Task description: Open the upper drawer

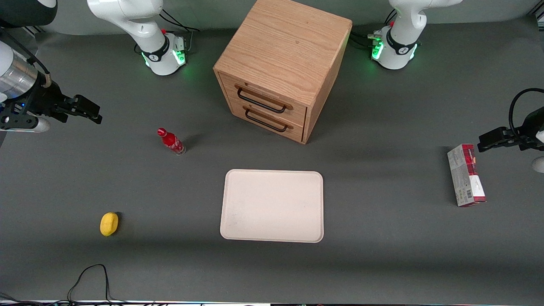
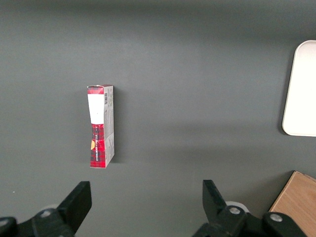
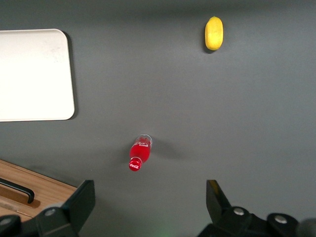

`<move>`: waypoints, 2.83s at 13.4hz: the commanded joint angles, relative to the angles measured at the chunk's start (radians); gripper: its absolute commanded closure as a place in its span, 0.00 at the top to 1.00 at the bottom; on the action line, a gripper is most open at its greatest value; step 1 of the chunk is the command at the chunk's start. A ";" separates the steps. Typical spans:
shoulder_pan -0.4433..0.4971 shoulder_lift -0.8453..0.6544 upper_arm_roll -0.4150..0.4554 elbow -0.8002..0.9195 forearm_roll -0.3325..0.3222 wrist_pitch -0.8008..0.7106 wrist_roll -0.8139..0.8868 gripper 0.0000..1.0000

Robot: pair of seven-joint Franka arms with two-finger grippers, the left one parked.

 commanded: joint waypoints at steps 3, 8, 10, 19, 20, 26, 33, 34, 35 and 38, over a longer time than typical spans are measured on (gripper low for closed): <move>0.010 0.012 -0.008 0.017 0.002 -0.019 0.016 1.00; 0.028 0.049 0.032 0.062 0.004 -0.019 0.022 1.00; 0.027 0.081 0.095 0.089 0.021 -0.020 0.028 1.00; 0.027 0.236 0.457 0.240 0.067 -0.020 0.014 1.00; 0.027 0.269 0.503 0.260 0.067 -0.020 0.011 1.00; 0.024 0.418 0.730 0.258 0.071 -0.019 -0.100 1.00; 0.025 0.515 0.732 0.165 0.059 0.091 -0.291 1.00; 0.025 0.517 0.732 0.153 0.056 0.104 -0.293 1.00; 0.025 0.517 0.730 0.140 0.055 0.118 -0.293 1.00; 0.025 0.517 0.729 0.108 0.050 0.144 -0.332 1.00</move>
